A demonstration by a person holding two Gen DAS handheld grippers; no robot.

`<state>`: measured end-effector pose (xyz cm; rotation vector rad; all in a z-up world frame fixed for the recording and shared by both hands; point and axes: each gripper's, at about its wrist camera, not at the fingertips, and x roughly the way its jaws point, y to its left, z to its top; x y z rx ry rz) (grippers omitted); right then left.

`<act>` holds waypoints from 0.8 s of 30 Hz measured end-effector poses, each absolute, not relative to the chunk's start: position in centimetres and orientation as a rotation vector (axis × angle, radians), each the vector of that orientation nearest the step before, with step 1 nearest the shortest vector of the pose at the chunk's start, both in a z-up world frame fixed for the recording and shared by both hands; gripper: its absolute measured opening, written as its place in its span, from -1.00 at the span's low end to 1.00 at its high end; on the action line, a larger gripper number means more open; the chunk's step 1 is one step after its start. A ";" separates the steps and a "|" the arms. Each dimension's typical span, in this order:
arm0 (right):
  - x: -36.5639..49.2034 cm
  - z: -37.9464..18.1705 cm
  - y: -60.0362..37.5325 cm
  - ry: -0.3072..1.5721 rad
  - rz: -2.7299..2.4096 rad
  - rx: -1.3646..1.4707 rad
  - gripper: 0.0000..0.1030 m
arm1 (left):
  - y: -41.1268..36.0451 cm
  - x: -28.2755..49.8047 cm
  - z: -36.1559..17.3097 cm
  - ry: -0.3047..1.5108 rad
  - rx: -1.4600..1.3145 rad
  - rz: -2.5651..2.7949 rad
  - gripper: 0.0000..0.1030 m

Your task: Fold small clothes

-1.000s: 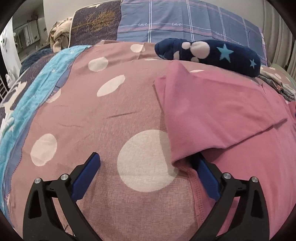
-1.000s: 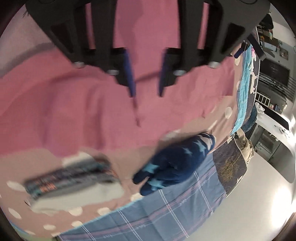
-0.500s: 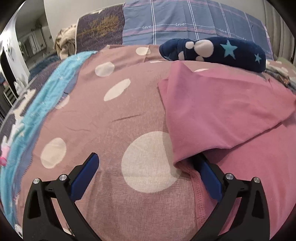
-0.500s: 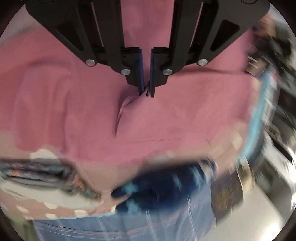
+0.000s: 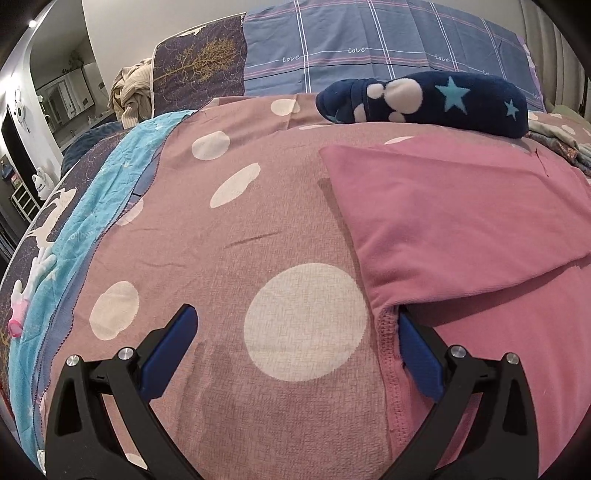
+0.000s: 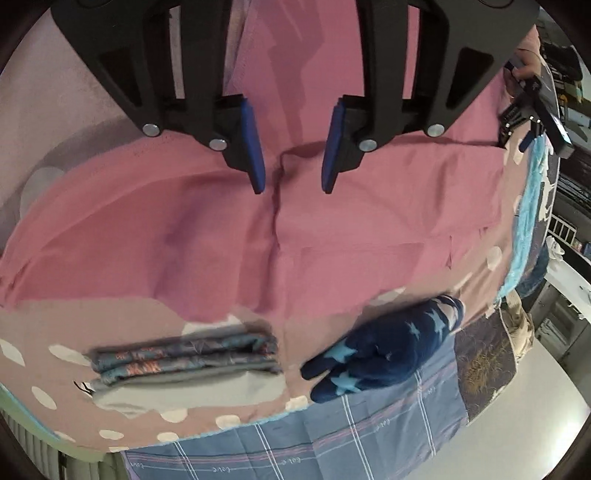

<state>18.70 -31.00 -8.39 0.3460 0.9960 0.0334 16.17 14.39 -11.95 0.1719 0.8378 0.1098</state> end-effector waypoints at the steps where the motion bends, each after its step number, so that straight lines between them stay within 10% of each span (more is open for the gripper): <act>1: 19.0 -8.1 -30.5 0.991 0.038 0.325 -0.26 | 14.4 16.2 -11.9 0.838 0.167 0.108 0.97; 7: 21.5 -7.5 -26.8 0.982 0.079 0.231 -0.20 | 14.9 16.3 -12.1 0.845 0.134 0.087 0.97; 14: 26.1 -5.0 -12.7 0.955 0.394 0.040 -0.18 | 13.1 15.2 -11.1 0.813 0.122 -0.057 -0.14; 21: 30.4 -7.4 3.0 1.029 0.602 -0.132 -0.17 | 13.4 14.9 -11.4 0.803 0.090 -0.082 -0.24; 24: 32.4 -9.8 6.7 1.047 0.576 -0.227 0.15 | 13.6 15.2 -11.7 0.819 0.070 -0.085 -0.25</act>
